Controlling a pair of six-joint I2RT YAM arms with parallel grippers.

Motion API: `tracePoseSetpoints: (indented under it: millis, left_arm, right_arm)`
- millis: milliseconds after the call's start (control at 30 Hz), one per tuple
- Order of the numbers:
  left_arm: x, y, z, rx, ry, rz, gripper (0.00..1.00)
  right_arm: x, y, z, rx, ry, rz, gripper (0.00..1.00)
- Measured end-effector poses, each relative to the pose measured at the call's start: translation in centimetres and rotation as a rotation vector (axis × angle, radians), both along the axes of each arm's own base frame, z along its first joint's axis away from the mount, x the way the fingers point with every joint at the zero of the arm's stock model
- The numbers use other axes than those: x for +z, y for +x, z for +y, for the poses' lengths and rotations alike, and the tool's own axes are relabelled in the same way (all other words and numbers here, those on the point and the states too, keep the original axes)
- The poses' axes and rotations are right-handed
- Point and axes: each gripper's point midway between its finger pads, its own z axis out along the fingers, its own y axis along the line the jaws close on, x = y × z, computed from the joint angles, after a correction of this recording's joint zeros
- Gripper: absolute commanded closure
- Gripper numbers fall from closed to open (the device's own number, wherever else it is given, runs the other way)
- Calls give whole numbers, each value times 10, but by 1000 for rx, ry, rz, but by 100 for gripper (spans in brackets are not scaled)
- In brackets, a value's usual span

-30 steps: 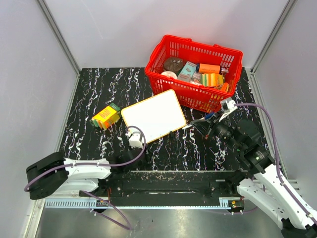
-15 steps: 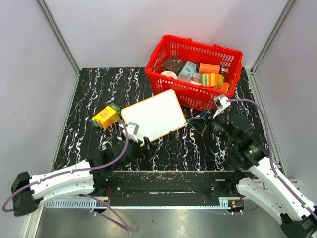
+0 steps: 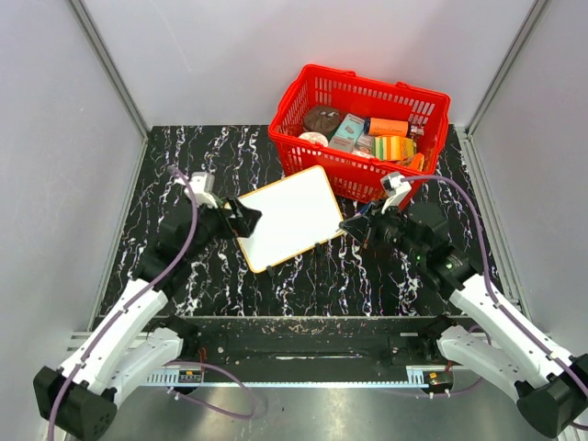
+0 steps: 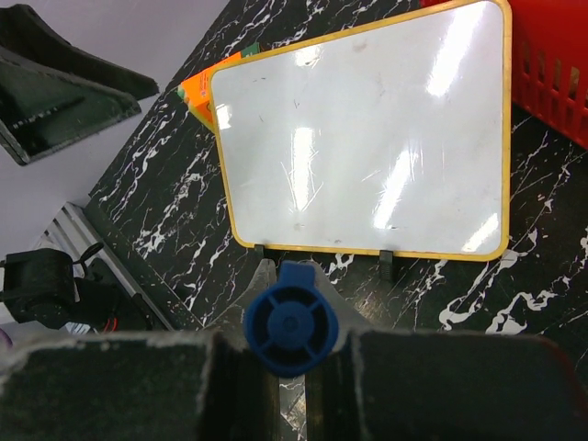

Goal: Write a sentence on the whiteboard
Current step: Adjust the whiteboard stand at the center of the board.

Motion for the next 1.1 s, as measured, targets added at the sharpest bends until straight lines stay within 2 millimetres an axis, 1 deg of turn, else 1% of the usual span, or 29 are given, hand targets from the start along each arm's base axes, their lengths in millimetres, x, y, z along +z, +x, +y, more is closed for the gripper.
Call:
tracePoseSetpoints:
  millis: [33,100,233,300,400,467,500,567,667,700,767,900,1100]
  left_arm:
    - [2,0,4,1,-3,-1,1]
    - [9,5,25,57,-14,-16,1]
    - [9,13,64,148,-46,3,1]
    - [0,15,75,168,-84,26,1]
    - [-28,12,82,178,-162,86,2]
    - [-50,8,84,183,-218,129,2]
    - [-62,6,82,181,-249,154,2]
    - [-79,1,77,169,-288,187,3]
    - [-96,-4,71,153,-333,218,5]
    - [-98,-3,70,150,-341,219,5]
    - [-98,0,69,139,-347,211,5]
    - [-93,5,65,97,-356,163,6]
    - [-95,6,63,67,-333,149,5]
  right_arm:
    - [1,0,0,-2,-1,-2,100]
    - [3,1,-1,-6,-3,-4,100]
    - [5,7,2,-4,-13,-4,100]
    - [2,10,4,-4,-22,7,100]
    - [-7,14,7,-12,-46,21,100]
    - [-12,15,14,-15,-70,19,100]
    - [-13,13,20,-5,-81,11,100]
    - [-14,9,32,17,-101,-8,100]
    - [-11,7,52,53,-104,-39,100]
    - [-10,8,57,61,-100,-50,100]
    - [-9,13,61,58,-98,-65,100]
    - [-9,22,67,50,-92,-90,100]
    - [-3,26,71,49,-75,-117,100]
